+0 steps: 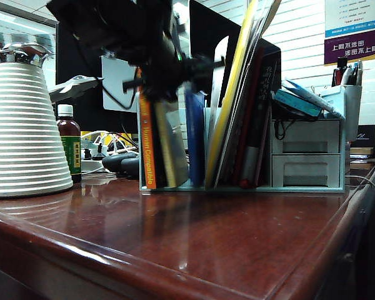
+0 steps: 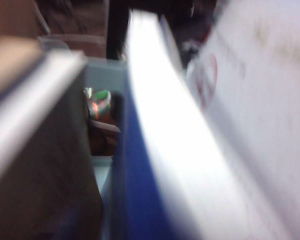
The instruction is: Pick up the blue book and put it on the bookshelf.
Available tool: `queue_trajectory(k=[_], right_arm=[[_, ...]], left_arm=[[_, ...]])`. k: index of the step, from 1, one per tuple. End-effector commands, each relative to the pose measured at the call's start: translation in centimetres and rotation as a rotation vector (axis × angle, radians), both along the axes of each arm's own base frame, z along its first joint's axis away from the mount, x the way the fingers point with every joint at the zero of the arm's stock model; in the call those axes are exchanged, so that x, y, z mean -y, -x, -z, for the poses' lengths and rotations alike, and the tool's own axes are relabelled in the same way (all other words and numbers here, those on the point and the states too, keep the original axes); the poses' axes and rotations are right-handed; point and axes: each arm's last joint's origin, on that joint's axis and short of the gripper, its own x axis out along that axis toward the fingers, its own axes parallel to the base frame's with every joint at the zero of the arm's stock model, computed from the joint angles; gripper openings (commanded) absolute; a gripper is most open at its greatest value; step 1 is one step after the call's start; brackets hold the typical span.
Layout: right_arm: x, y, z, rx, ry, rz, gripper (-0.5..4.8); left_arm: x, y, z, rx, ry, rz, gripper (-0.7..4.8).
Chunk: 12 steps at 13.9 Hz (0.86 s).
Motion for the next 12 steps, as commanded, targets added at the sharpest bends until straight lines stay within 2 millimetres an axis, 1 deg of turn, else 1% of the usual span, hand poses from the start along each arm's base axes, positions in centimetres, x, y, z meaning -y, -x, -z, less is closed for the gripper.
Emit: queue_trajectory(k=[1,2,3,4,5,7,8,9,10,12], right_arm=[[0.2,0.2,-0.3,0.016,-0.021,0.045,-0.06],[0.2,0.2,0.8,0.033,0.180,0.113,-0.06],[0.2,0.1,2.1,-0.012,0.313,0.155,-0.06],[0.3,0.0,3.3,-0.055,0.343,0.175,-0.06],[0.4,0.1,5.2,-0.058,0.341,0.200,-0.06],[0.6,0.5,10.1,-0.024,0.299,0.216,-0.06],[0.8,0.7,12.5,-0.032,0.263,0.236,-0.06],[0.9,0.8,13.9,-0.039,0.247,0.272,-0.06],[1.2,1.0,15.7,-0.050,0.236,0.324,-0.06],[1.4,1.4,18.5,-0.078,0.246,0.337,-0.05]], left_arm=[[-4.9,6.1,-12.6,0.220,0.007,-0.016,-0.08],[-6.8,8.7,-14.4,0.160,-0.069,0.026,-0.07],[-8.1,10.6,-15.0,0.133,-0.088,0.053,-0.07],[-9.2,12.1,-14.9,0.138,-0.085,0.086,-0.07],[-10.5,14.1,-14.3,0.155,-0.090,0.153,-0.07],[-12.3,17.1,-11.6,0.155,-0.118,0.318,-0.07],[-13.1,18.5,-10.0,0.167,-0.156,0.371,-0.07],[-13.6,19.3,-8.9,0.172,-0.178,0.407,-0.07],[-14.2,20.3,-7.2,0.165,-0.195,0.453,-0.07],[-15.7,22.1,-3.4,0.133,-0.213,0.453,-0.07]])
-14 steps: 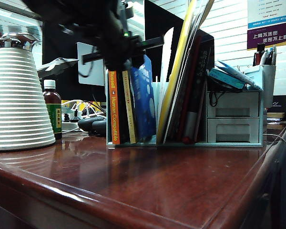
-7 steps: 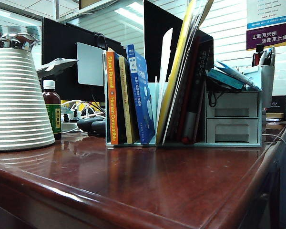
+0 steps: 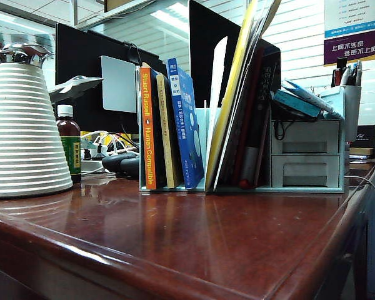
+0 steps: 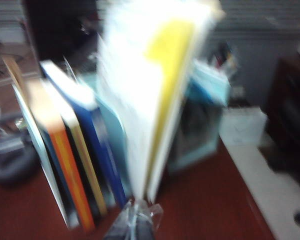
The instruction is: Pick up the blue book and put it on the bookshelf.
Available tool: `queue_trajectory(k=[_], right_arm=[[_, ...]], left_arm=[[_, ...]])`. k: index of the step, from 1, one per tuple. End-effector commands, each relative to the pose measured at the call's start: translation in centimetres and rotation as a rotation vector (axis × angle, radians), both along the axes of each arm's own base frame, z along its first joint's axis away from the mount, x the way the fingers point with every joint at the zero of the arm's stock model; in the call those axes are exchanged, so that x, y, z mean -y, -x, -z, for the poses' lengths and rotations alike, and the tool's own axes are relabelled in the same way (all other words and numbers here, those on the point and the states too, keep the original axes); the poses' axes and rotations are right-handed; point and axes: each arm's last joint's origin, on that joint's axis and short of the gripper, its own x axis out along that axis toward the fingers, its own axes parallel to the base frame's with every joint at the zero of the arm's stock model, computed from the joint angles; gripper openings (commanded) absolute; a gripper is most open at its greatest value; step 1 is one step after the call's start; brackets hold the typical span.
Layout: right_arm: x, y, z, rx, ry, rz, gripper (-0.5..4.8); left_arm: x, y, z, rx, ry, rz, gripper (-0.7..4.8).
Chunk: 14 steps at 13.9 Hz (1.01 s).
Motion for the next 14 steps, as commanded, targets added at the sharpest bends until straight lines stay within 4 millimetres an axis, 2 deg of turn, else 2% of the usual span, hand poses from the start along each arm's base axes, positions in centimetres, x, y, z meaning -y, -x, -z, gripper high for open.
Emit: queue_trajectory(k=[1,2,4,6,11,12,14], right_arm=[[0.3,0.5,2.7,-0.013,-0.008,0.035,0.05],[0.3,0.6,3.6,-0.067,-0.016,0.008,0.05],[0.2,0.6,4.7,-0.168,-0.003,-0.020,0.05],[0.2,0.6,5.4,-0.236,0.024,-0.017,0.05],[0.2,0.7,6.2,-0.313,0.054,-0.014,0.05],[0.2,0.7,6.2,-0.313,0.054,-0.014,0.04],[0.2,0.7,6.2,-0.317,0.056,-0.014,0.05]], left_arm=[[-1.5,2.0,4.8,-0.018,-0.029,0.009,-0.07],[-2.0,2.6,6.7,-0.016,-0.019,0.008,-0.07],[-2.6,3.4,9.4,-0.035,-0.001,0.013,-0.07],[-2.9,3.8,11.1,-0.045,-0.006,0.015,-0.07],[-3.2,4.1,11.2,0.001,0.027,-0.002,-0.07],[-4.0,4.4,11.2,0.035,0.043,-0.087,-0.07],[-7.5,5.2,11.5,0.067,0.060,-0.313,-0.07]])
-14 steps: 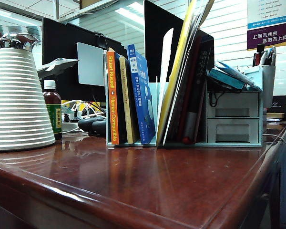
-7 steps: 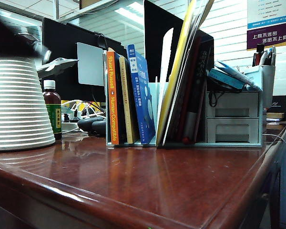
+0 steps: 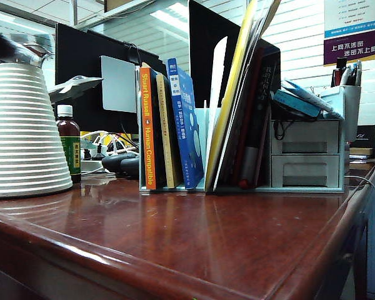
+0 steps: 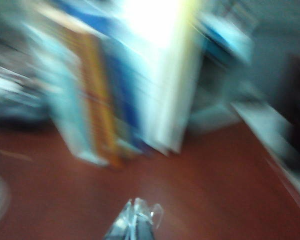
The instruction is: Pick up the blue book and put it on the bookshelf.
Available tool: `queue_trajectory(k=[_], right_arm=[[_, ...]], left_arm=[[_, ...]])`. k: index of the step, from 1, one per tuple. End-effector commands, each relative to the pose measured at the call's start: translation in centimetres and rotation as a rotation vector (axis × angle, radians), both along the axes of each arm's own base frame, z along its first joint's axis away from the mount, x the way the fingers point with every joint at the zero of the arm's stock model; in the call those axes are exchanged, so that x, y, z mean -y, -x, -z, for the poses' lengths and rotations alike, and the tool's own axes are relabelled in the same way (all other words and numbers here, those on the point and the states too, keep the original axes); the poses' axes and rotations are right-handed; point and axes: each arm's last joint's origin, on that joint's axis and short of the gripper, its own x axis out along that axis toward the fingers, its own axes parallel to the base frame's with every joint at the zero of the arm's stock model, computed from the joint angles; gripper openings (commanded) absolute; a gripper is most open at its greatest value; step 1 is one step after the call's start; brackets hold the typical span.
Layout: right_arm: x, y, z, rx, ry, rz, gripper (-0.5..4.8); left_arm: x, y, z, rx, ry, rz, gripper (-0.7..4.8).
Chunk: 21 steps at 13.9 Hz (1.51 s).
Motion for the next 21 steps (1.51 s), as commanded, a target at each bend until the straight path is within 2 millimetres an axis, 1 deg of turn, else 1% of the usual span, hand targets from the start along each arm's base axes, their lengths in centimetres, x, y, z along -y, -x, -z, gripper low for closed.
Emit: queue_trajectory(k=[1,2,3,4,5,8,10,12,19,20,21], right_arm=[[0.0,0.0,-0.2,0.012,-0.009,-0.001,0.05],[0.0,0.0,-0.2,0.009,-0.008,0.000,0.05],[0.0,0.1,-0.2,0.009,-0.009,-0.006,0.05],[0.1,0.1,-0.3,0.017,-0.009,0.008,0.05],[0.0,0.1,-0.3,0.017,-0.011,0.000,0.04],[0.1,0.1,-0.3,0.018,-0.011,0.001,0.05],[0.1,0.1,-0.3,0.017,-0.011,0.000,0.05],[0.1,0.1,-0.3,0.017,-0.011,0.000,0.05],[0.1,0.1,-0.3,0.017,-0.011,0.000,0.05],[0.1,0.1,-0.3,0.025,0.004,0.010,0.05],[0.6,0.0,0.3,0.050,0.048,0.142,0.05]], left_arm=[[-3.7,0.9,0.5,0.019,0.014,-0.256,-0.07],[-4.6,0.5,1.2,-0.020,0.042,-0.323,-0.07],[-5.2,0.2,2.0,-0.054,0.032,-0.383,-0.07],[-5.7,-0.1,3.3,-0.075,0.029,-0.423,-0.07],[-5.8,-0.2,4.0,-0.083,0.023,-0.431,-0.06],[-5.9,-0.2,4.1,-0.104,0.021,-0.469,-0.07],[-5.8,-0.2,4.1,-0.114,0.054,-0.464,-0.05],[-5.8,-0.2,4.1,-0.116,0.055,-0.464,0.27],[-5.8,-0.2,4.1,-0.116,0.055,-0.464,0.27],[-5.8,-0.2,4.1,-0.116,0.055,-0.464,0.27],[-5.8,-0.2,4.1,-0.116,0.055,-0.464,0.27]])
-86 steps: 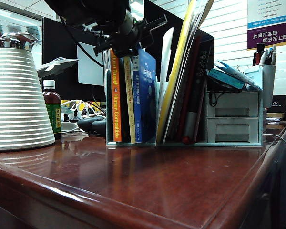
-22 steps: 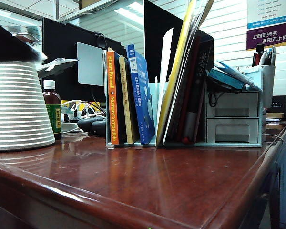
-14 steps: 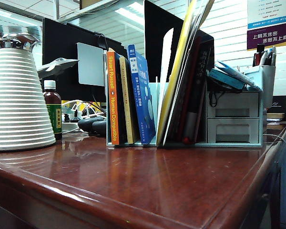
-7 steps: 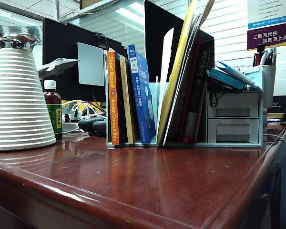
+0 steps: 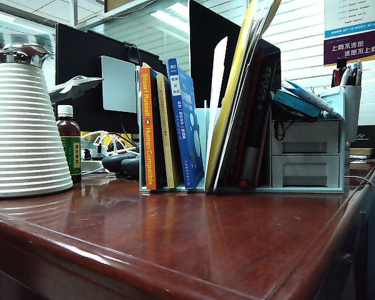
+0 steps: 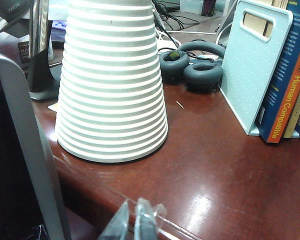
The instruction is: Pick up the blue book and put it on the bookshelf.
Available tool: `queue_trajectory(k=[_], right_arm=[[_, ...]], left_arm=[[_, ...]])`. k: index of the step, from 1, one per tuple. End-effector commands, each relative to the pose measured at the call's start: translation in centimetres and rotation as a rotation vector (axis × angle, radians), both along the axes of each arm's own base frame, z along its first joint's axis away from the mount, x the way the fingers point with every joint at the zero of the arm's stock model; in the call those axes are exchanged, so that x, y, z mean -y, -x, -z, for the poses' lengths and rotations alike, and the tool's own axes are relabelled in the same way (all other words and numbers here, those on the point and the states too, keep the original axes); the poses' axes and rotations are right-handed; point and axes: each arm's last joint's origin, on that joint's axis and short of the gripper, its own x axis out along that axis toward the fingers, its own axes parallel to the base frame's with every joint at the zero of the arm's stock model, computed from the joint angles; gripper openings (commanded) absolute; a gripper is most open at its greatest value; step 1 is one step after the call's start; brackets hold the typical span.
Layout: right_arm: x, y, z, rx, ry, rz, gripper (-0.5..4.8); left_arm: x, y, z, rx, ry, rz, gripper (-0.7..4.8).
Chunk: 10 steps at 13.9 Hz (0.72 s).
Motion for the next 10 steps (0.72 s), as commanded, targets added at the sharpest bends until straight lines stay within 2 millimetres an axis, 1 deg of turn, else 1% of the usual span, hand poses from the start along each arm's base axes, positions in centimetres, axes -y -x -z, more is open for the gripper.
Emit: queue_trajectory(k=[1,2,3,4,7,10], right_arm=[[1.1,-0.3,1.2,0.056,0.065,0.284,0.04],[1.9,-0.4,2.6,0.102,0.053,0.417,0.04],[2.3,-0.3,3.0,0.116,0.046,0.441,0.05],[2.9,0.1,2.4,0.186,0.014,0.483,0.04],[3.2,0.0,2.3,0.187,0.005,0.371,0.04],[3.6,-0.1,2.4,0.187,0.008,0.406,0.04]], left_arm=[[0.0,0.0,0.0,0.007,-0.001,-0.001,0.27],[0.0,0.0,0.0,0.007,-0.001,-0.001,0.27],[0.0,0.0,0.0,0.007,-0.001,-0.001,0.27],[0.0,0.0,0.0,0.006,-0.001,-0.001,0.27],[0.0,0.0,0.0,0.007,-0.001,0.000,0.27],[0.0,0.0,0.0,0.007,-0.001,0.000,0.27]])
